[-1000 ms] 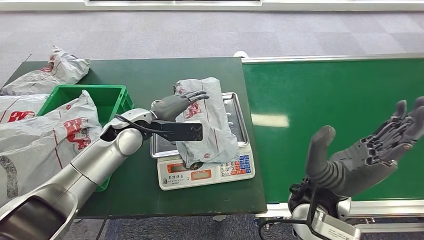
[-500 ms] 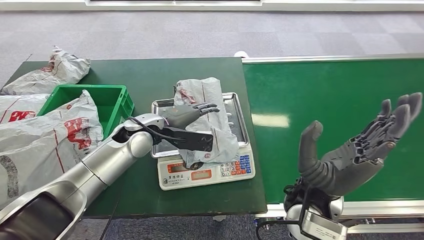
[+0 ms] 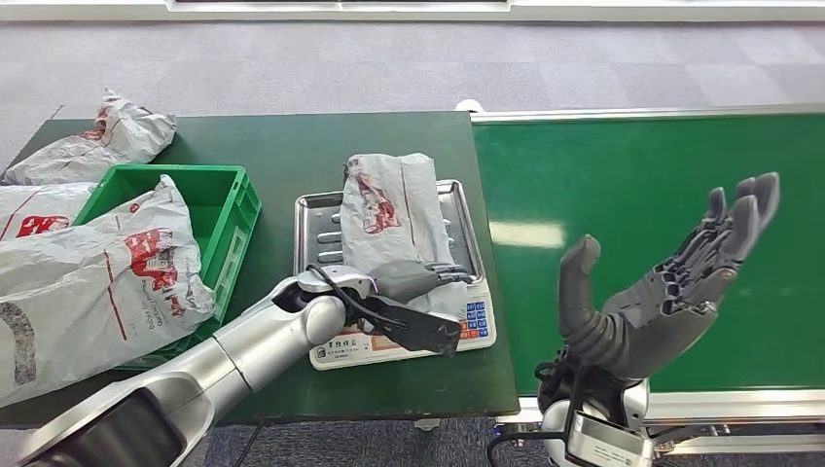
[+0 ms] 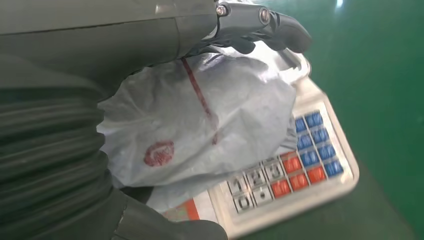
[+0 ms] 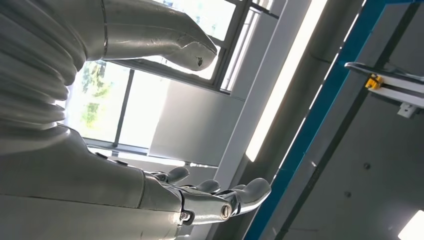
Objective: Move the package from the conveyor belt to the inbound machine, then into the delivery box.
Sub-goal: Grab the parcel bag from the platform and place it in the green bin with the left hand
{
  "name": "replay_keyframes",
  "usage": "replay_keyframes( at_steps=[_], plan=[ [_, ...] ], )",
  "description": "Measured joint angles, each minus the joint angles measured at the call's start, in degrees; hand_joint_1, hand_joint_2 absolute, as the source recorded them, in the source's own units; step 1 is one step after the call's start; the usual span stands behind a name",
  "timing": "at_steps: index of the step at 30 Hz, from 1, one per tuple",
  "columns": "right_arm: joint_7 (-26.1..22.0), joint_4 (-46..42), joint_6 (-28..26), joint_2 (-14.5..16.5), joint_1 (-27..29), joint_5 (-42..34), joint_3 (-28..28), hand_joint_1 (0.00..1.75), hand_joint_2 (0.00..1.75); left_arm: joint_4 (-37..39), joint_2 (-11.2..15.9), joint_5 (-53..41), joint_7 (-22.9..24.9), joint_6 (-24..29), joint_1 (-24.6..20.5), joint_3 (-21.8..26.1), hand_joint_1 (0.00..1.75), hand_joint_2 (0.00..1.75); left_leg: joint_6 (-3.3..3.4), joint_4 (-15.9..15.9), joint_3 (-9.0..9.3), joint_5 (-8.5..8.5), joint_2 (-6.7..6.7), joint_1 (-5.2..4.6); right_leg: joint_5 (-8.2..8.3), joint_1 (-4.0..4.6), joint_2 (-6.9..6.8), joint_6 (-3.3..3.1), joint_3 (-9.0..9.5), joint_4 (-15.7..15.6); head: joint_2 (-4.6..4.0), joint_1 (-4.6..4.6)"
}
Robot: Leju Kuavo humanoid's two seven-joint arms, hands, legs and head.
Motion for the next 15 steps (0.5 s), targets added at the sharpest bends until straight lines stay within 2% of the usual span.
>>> replay_keyframes(
  at_steps=[13, 14, 15],
  plan=[
    [1.5, 0.0, 0.0, 0.0, -0.3, 1.1, 1.0, 0.0, 1.75, 7.1, -2.6, 0.4, -0.9, 2.5, 0.2, -3.5, 0.0, 1.75, 0.0, 0.0, 0.02, 0.0, 0.0, 0.0, 0.0, -0.01, -0.01, 0.0, 0.04, 0.0, 0.0, 0.0],
    [1.5, 0.0, 0.0, 0.0, -0.3, 1.1, 1.0, 0.0, 1.75, 7.3, -2.7, 0.3, -0.9, 2.6, 0.2, -3.6, 0.08, 1.75, 0.0, 0.0, 0.02, 0.0, 0.0, 0.0, 0.0, -0.02, -0.01, 0.0, 0.05, 0.0, 0.0, 0.0],
    [1.5, 0.0, 0.0, 0.0, -0.3, 1.1, 1.0, 0.0, 1.75, 7.6, -2.8, 0.3, -0.9, 2.6, 0.2, -3.6, 0.49, 1.75, 0.0, 0.0, 0.03, 0.0, 0.0, 0.0, 0.0, -0.01, -0.01, 0.0, 0.05, 0.0, 0.0, 0.0]
  ],
)
